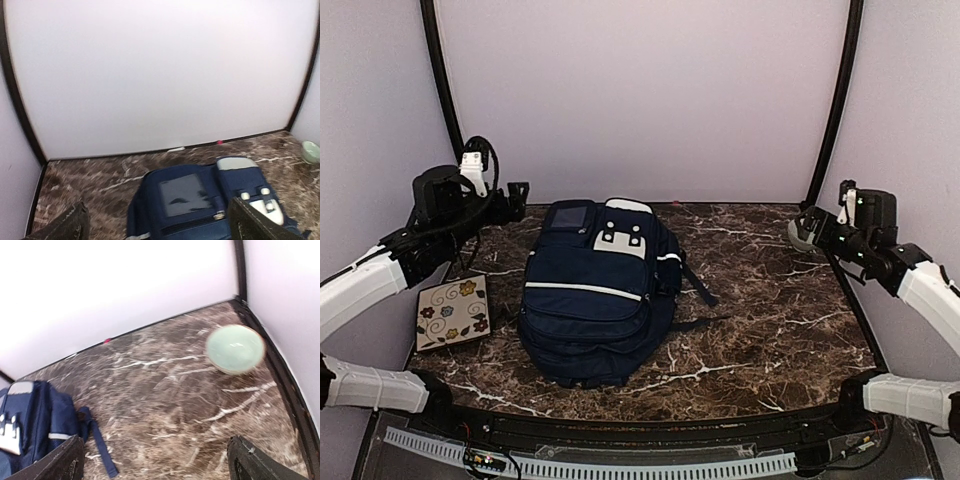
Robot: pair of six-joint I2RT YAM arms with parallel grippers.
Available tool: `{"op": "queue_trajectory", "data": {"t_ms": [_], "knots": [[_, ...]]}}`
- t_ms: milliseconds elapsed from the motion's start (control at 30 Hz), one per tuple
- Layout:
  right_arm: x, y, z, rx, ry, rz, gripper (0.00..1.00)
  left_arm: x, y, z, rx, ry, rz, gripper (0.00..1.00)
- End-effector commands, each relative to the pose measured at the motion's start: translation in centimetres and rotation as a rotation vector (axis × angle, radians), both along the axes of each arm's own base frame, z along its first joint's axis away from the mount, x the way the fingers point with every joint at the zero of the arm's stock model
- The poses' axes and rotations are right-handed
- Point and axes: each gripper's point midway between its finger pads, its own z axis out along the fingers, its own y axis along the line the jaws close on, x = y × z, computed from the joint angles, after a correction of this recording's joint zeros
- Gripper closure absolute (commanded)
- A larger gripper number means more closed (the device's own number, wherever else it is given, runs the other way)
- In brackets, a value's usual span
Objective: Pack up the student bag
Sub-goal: Reset both arms
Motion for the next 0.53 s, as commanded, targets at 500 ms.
{"op": "queue_trajectory", "data": {"t_ms": [500], "knots": [[-1.2,-6.8,-9.1,0.066,0.087,-0.247,0.01,-0.3,16.2,-15.1,-0.028,0.356,0.566,0.02]]}}
